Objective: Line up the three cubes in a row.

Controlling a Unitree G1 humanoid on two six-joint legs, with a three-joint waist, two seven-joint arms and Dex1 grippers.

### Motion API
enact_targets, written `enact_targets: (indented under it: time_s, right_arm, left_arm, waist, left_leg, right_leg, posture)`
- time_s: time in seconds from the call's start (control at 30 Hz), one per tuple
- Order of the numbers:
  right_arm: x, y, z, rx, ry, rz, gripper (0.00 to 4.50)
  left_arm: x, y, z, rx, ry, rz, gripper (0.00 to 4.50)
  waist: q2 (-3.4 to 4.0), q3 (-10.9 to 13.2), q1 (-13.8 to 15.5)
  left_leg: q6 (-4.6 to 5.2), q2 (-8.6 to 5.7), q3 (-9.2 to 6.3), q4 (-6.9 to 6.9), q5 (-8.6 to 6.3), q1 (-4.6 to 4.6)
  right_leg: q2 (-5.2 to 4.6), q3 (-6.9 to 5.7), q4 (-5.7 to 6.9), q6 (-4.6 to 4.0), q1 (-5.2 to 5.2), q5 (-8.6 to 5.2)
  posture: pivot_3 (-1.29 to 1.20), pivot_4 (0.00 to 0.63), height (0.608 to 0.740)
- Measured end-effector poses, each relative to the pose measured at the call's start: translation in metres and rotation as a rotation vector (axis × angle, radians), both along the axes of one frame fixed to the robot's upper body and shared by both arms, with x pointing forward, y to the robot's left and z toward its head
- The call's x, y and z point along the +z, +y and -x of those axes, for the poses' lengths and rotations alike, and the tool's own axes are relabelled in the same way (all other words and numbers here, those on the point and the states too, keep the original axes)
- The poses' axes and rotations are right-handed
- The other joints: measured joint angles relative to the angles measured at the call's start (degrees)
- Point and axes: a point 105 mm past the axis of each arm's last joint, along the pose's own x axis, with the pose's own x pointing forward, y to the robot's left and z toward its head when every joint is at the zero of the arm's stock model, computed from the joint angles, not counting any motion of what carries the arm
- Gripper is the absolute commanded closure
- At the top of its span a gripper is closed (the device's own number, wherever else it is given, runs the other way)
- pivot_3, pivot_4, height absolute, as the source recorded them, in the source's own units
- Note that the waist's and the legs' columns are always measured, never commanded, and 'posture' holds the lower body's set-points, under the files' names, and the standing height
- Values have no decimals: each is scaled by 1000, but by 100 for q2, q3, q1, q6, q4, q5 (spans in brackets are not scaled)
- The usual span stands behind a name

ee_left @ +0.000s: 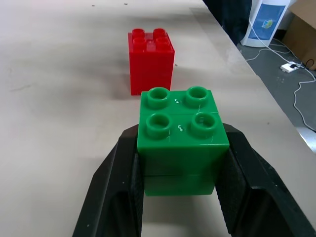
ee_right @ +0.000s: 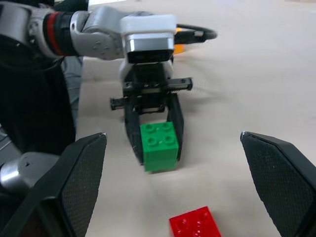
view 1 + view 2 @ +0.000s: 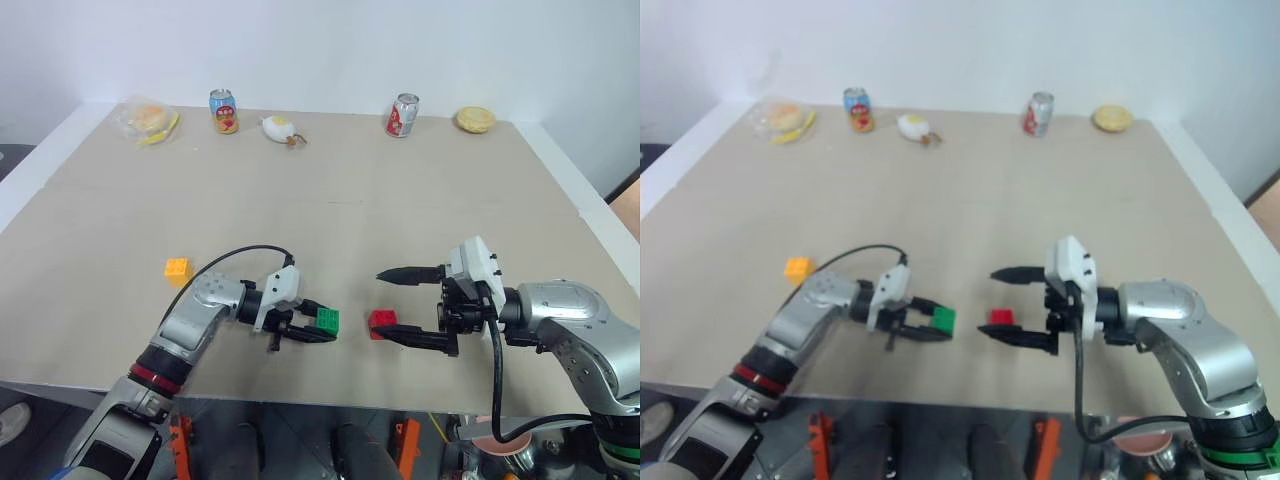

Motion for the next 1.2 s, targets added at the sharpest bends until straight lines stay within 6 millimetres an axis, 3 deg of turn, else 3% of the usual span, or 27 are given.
enact_targets:
  time_s: [0.57,0.63,0.83,0.9,0.97,1.07,1.2]
  right_arm:
    - [-2,-1,2,-19,9,-3,0]
    - [-2,0,2,-18,8,-4,0]
    - [-2,0,2,-16,8,-5,0]
    - [-2,0,3,-15,9,-5,0]
    - [-2,0,3,-11,11,-9,0]
    - [0,1,4,-1,16,-17,0]
    - [16,4,1,8,-27,-74,0]
  left_arm:
    - [-7,0,-5,20,-1,-20,3166]
    - [-7,0,-5,22,0,-20,2129]
    - [-8,2,-7,42,21,-23,75]
    - [-6,2,-6,39,23,-19,23]
    - [5,2,-5,40,27,19,23]
    - [40,6,-4,68,23,125,23]
    - [86,32,-8,239,20,259,23]
  waist:
    - [0,0,0]
    - [0,0,0]
    - [0,0,0]
    - [0,0,0]
    - [0,0,0]
    - [0,0,-5]
    - [0,1,-25]
  left_leg:
    - [0,0,0,6,0,0]
    - [0,0,0,7,0,0]
    - [0,0,0,6,0,0]
    - [0,0,0,5,0,0]
    - [0,0,0,5,0,-1]
    - [0,1,0,6,0,1]
    - [0,11,0,6,0,9]
  right_leg:
    - [-1,1,0,2,4,2]
    - [-1,2,0,2,5,3]
    - [0,1,0,3,4,3]
    - [0,1,0,3,3,3]
    - [0,1,0,3,4,3]
    - [0,2,1,3,4,3]
    - [7,0,5,2,6,6]
  posture:
    - [0,150,733]
    - [0,150,733]
    - [0,150,733]
    - [0,150,733]
    - [0,150,733]
    - [0,150,733]
    - [0,150,733]
